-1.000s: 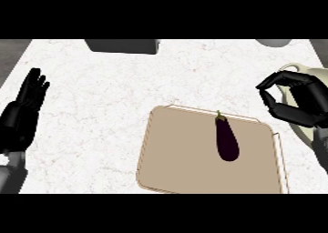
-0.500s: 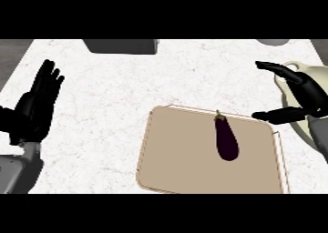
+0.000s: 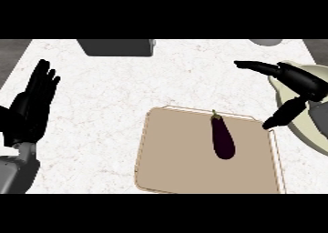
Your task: Pick the eggplant from the tray and place it in the pot
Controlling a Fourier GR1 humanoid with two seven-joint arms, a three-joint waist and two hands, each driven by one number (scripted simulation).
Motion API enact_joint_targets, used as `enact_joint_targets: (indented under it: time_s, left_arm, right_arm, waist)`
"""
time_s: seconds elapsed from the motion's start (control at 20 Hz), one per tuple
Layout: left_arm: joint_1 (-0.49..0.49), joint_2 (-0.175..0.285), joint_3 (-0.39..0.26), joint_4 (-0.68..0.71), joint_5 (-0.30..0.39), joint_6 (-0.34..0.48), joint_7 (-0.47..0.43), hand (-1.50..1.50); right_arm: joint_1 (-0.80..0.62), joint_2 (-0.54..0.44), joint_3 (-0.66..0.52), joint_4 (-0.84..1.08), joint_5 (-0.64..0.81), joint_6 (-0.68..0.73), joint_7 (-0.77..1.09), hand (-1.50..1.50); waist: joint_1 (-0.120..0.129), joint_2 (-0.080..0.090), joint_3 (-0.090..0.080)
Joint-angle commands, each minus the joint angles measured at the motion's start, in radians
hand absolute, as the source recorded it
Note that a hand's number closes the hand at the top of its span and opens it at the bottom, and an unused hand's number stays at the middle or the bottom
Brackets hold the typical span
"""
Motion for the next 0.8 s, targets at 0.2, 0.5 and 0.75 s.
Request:
enact_joint_targets:
  time_s: [0.2,0.5,0.75]
  left_arm:
    - [-0.034,-0.013,-0.001,-0.021,-0.024,0.031,0.058,0.00]
    - [0.046,-0.007,0.074,0.021,0.000,-0.068,-0.041,0.00]
    - [-0.007,-0.059,0.053,0.012,-0.078,-0.028,0.013,0.00]
  right_arm:
    - [-0.069,0.016,0.199,-0.149,0.198,0.117,0.259,-1.50]
    - [-0.009,0.087,0.183,-0.240,0.227,0.202,0.407,-1.50]
    - [0.108,0.135,0.166,-0.337,0.293,0.209,0.450,-1.50]
  waist:
    - [-0.011,-0.002,0.000]
    - [-0.012,0.002,0.001]
    - [-0.015,0.003,0.001]
